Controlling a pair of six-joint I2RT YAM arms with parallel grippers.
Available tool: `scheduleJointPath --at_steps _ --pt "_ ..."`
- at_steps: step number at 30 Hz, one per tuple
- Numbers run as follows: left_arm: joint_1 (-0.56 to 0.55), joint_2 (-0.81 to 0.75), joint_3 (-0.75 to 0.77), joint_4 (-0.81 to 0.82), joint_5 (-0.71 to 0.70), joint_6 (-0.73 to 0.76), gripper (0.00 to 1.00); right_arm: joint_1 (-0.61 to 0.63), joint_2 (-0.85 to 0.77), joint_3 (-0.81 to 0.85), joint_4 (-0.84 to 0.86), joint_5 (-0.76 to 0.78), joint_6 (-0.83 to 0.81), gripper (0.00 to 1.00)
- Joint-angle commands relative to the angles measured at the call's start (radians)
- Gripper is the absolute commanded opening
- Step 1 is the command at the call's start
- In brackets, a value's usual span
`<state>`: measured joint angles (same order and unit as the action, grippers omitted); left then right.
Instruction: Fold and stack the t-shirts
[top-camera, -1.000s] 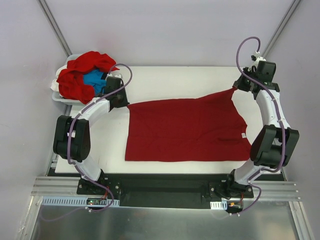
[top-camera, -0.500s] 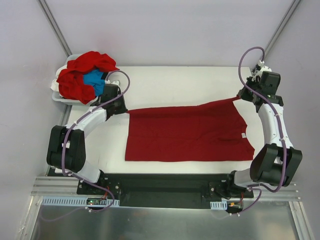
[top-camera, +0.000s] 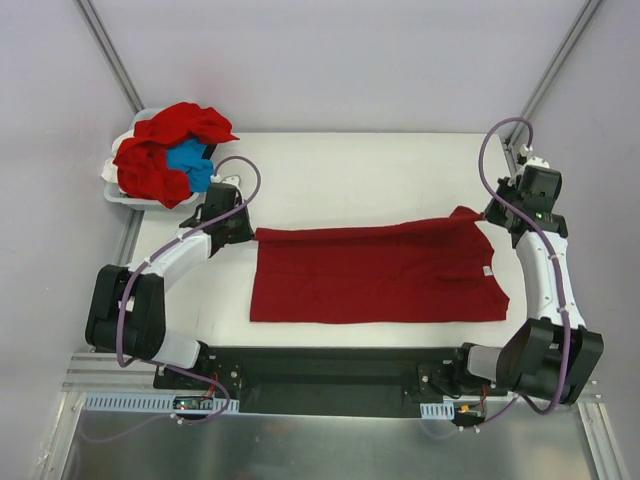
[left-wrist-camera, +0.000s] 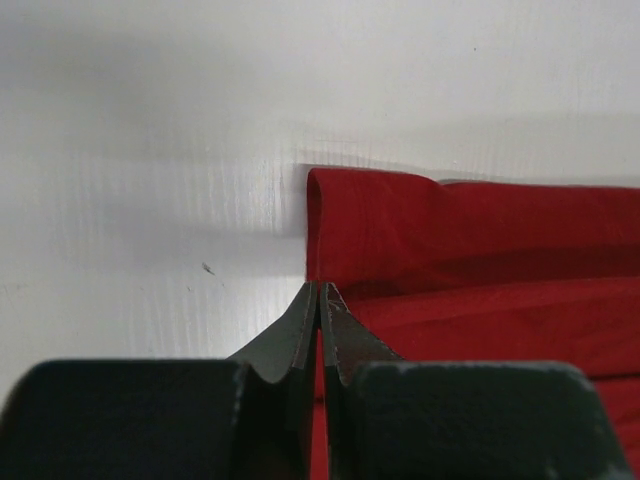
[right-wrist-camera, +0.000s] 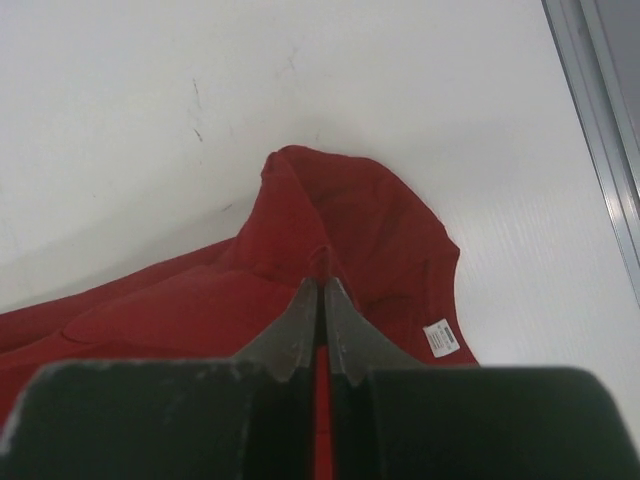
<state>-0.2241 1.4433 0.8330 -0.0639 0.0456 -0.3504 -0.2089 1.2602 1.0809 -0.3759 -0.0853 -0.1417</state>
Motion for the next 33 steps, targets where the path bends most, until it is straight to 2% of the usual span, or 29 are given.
scheduleJointPath --at_steps 1,6,11,33 --pt "-0.026 -0.047 -0.023 0.022 -0.010 -0.007 0.00 -0.026 -0.074 -0.032 -0.040 0.074 0.008 0.01" --pt "-0.035 -0.066 -0.052 0.022 -0.023 -0.038 0.00 -0.052 -0.102 -0.056 -0.081 0.079 0.024 0.01" --pt "-0.054 -0.089 -0.087 0.021 -0.029 -0.052 0.00 -0.057 -0.136 -0.098 -0.122 0.150 0.053 0.01" --pt "-0.100 -0.158 -0.187 -0.010 -0.072 -0.090 0.00 -0.055 -0.200 -0.228 -0.201 0.171 0.126 0.01"
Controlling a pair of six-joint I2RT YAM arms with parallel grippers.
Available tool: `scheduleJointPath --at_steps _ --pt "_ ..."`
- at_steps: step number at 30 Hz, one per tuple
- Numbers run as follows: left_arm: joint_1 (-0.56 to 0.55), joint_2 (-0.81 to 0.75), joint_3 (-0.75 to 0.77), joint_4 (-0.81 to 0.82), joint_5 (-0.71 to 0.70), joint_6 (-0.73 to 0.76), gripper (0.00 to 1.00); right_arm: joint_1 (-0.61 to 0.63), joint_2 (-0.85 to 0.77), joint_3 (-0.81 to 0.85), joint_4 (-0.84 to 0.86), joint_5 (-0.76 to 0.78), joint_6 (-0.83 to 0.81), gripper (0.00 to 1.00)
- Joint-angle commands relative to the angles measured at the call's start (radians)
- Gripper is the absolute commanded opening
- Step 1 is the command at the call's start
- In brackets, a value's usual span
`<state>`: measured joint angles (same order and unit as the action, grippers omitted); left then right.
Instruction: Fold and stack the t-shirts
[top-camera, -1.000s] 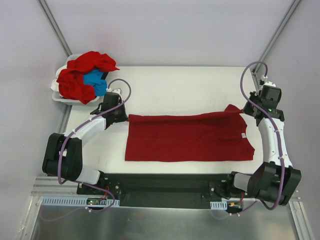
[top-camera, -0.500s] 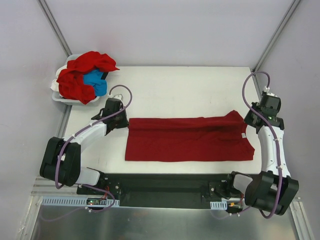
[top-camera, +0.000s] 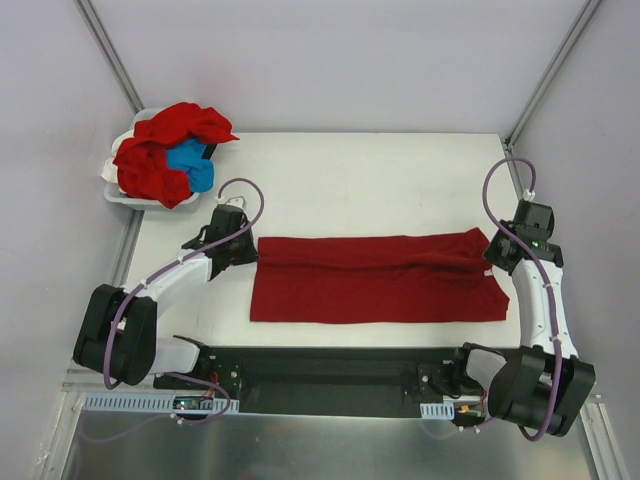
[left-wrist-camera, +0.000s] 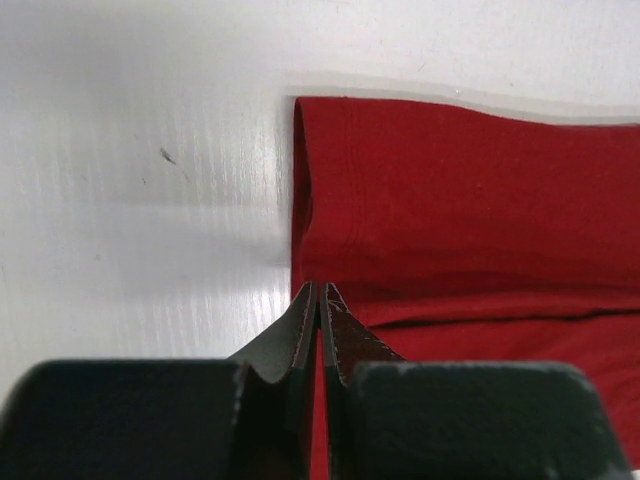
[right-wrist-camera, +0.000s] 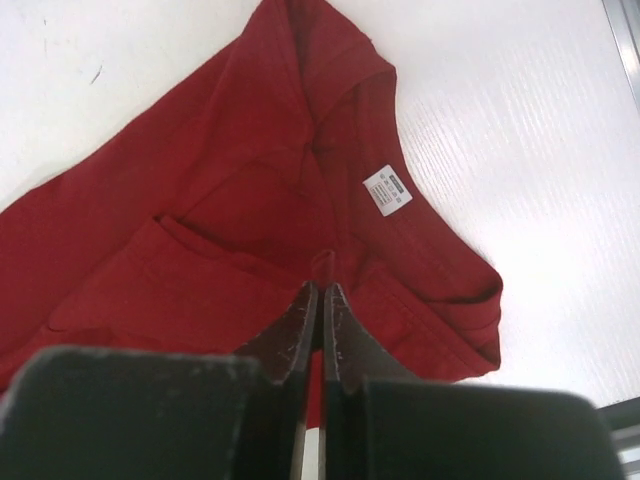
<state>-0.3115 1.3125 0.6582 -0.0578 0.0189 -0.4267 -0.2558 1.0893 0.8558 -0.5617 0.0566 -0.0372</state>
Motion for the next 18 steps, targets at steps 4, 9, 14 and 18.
scheduleJointPath --at_steps 4,9,14,18 --pt "-0.011 -0.039 -0.015 -0.020 -0.048 -0.021 0.00 -0.010 -0.049 -0.008 -0.039 0.038 0.022 0.01" --pt "-0.012 -0.059 -0.023 -0.025 -0.042 -0.032 0.00 -0.010 -0.062 -0.009 -0.061 0.049 0.020 0.01" --pt "-0.020 -0.088 -0.040 -0.028 -0.031 -0.049 0.00 -0.010 -0.065 -0.004 -0.069 0.045 0.019 0.01" --pt "-0.028 -0.110 -0.055 -0.031 -0.037 -0.057 0.00 -0.010 -0.071 0.002 -0.079 0.046 0.014 0.01"
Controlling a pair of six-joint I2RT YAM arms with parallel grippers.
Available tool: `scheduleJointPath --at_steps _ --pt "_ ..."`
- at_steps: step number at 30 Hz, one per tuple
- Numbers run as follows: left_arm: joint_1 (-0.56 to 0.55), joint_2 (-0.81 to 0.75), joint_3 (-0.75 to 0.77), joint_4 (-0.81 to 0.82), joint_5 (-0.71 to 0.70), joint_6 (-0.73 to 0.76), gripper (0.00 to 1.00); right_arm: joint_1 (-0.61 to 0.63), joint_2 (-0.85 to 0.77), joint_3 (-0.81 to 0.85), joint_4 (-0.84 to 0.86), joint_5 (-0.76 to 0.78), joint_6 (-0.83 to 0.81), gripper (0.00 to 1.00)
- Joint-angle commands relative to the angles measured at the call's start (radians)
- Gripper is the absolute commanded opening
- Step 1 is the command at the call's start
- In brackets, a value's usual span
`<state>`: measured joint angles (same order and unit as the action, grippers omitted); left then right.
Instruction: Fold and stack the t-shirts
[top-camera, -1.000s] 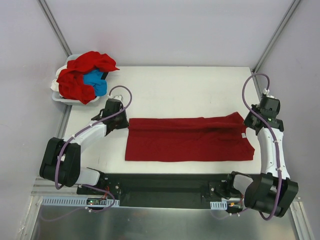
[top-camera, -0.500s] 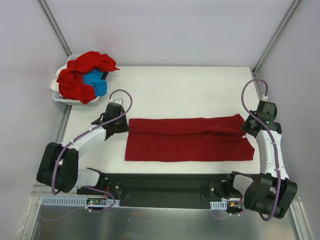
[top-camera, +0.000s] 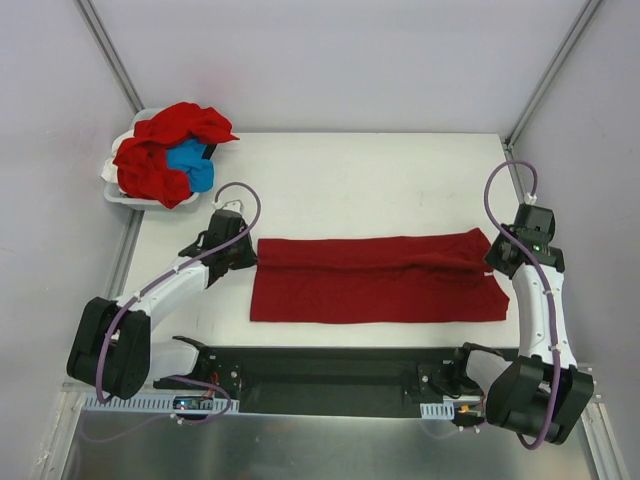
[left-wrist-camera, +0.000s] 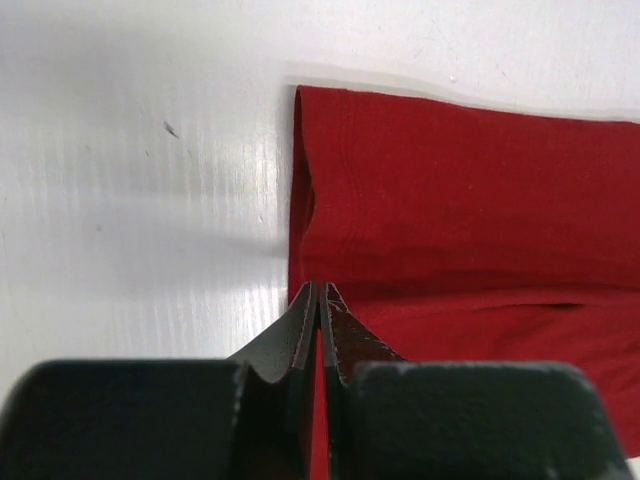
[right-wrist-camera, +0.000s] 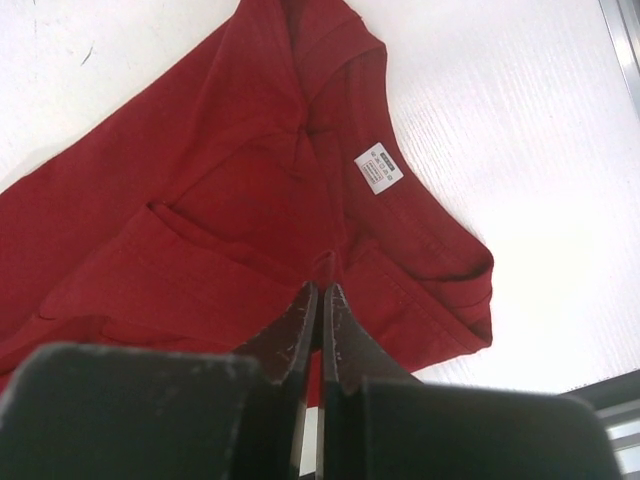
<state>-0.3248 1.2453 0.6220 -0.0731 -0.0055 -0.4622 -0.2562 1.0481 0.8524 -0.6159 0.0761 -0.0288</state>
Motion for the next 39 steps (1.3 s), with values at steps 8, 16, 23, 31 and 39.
scheduleJointPath --at_steps 8,16,23,31,39 --pt "-0.020 -0.067 -0.038 -0.022 -0.014 -0.035 0.00 -0.009 -0.045 0.001 -0.035 0.034 0.000 0.01" --pt "-0.036 -0.112 -0.041 -0.042 -0.036 -0.050 0.00 -0.009 -0.068 0.014 -0.051 0.042 0.000 0.01" --pt "-0.056 -0.119 -0.056 -0.059 -0.050 -0.082 0.00 -0.009 -0.068 -0.012 -0.061 0.044 0.009 0.01" --pt "-0.062 -0.141 -0.085 -0.096 -0.094 -0.121 0.00 -0.009 -0.071 -0.033 -0.085 0.060 0.020 0.01" --pt "-0.068 -0.245 -0.058 -0.174 -0.116 -0.154 0.59 -0.009 -0.089 0.026 -0.155 0.064 0.026 0.82"
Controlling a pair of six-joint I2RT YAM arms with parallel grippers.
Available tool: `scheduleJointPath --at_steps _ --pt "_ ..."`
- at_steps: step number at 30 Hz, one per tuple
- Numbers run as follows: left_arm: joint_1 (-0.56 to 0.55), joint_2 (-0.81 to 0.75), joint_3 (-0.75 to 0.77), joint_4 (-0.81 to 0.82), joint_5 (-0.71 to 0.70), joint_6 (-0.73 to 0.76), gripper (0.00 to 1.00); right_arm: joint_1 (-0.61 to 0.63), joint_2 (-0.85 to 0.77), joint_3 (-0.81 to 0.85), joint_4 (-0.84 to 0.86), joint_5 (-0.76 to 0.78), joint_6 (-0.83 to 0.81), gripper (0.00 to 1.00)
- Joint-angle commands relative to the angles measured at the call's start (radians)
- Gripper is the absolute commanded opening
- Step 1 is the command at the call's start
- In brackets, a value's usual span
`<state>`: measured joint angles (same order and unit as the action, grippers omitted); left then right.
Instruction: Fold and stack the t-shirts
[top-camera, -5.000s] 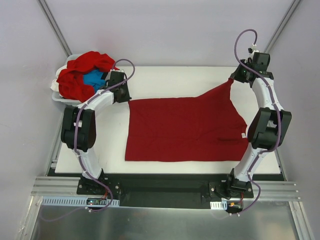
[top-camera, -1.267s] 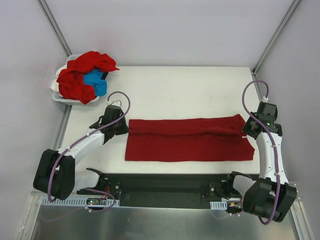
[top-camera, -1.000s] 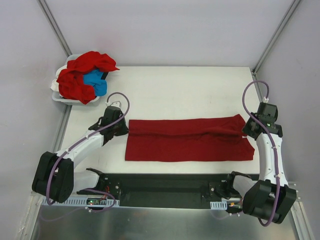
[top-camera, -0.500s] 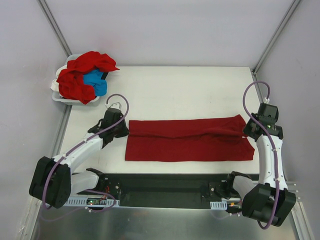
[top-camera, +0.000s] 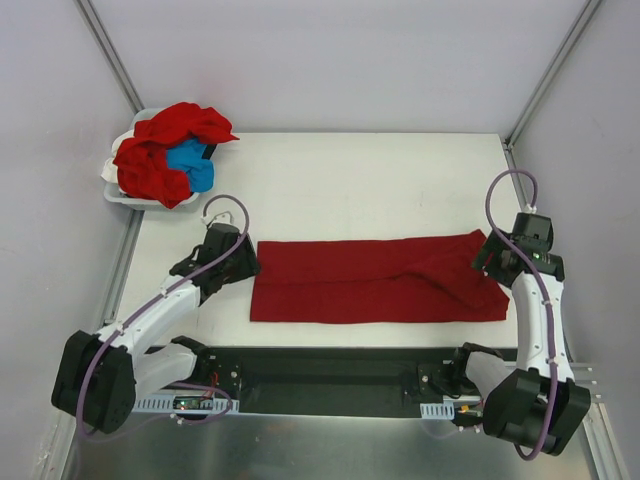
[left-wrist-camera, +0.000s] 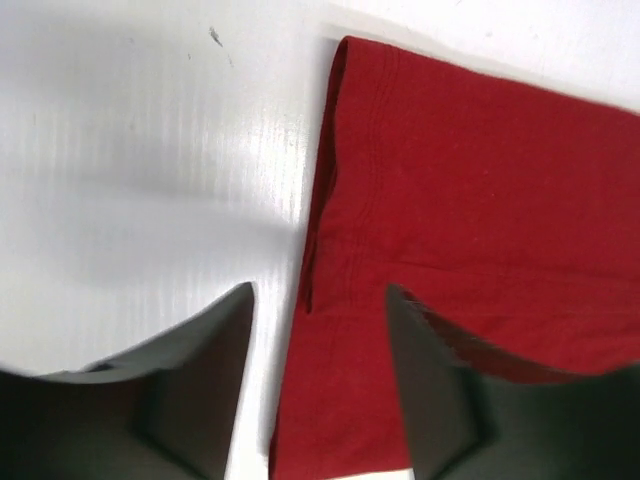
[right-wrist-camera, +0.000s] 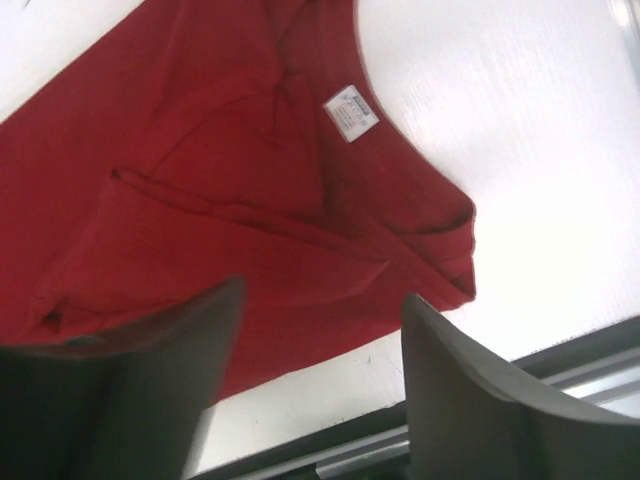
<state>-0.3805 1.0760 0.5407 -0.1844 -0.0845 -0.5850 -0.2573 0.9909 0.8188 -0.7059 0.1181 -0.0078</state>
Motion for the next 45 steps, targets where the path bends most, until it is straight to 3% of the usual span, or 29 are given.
scheduleJointPath --at_steps 1,2,3,6,9,12,17,22,30,45 --pt "-0.014 -0.091 0.040 -0.070 -0.037 -0.032 0.61 -0.008 -0.032 0.081 -0.081 0.022 0.005 0.95" --pt "-0.015 -0.118 0.051 -0.094 -0.038 -0.033 0.76 -0.008 -0.032 0.110 -0.096 0.018 0.005 0.99" --pt "-0.015 -0.129 0.064 -0.107 -0.044 -0.039 0.83 -0.007 -0.032 0.161 -0.127 0.014 0.005 0.99" --pt "-0.015 -0.149 0.122 -0.141 -0.047 -0.039 0.91 -0.008 -0.031 0.250 -0.159 -0.053 0.005 0.96" --pt "-0.017 -0.117 0.200 -0.159 -0.012 -0.036 0.96 -0.004 -0.011 0.272 -0.149 -0.240 -0.003 0.96" --pt "-0.041 -0.042 0.274 -0.156 0.022 -0.059 0.96 0.053 0.026 0.243 -0.091 -0.313 0.057 0.96" --pt "-0.129 0.160 0.404 -0.155 0.006 -0.114 0.94 0.187 0.231 0.206 0.017 -0.170 0.114 0.96" --pt "-0.162 0.342 0.479 -0.147 0.040 -0.228 0.91 0.233 0.432 0.295 0.054 -0.167 0.117 0.98" --pt "-0.163 0.530 0.550 -0.132 0.026 -0.262 0.88 0.277 0.659 0.414 0.080 -0.178 0.100 0.97" --pt "-0.161 0.685 0.568 -0.132 0.060 -0.332 0.87 0.334 0.683 0.347 0.085 -0.179 0.134 0.87"
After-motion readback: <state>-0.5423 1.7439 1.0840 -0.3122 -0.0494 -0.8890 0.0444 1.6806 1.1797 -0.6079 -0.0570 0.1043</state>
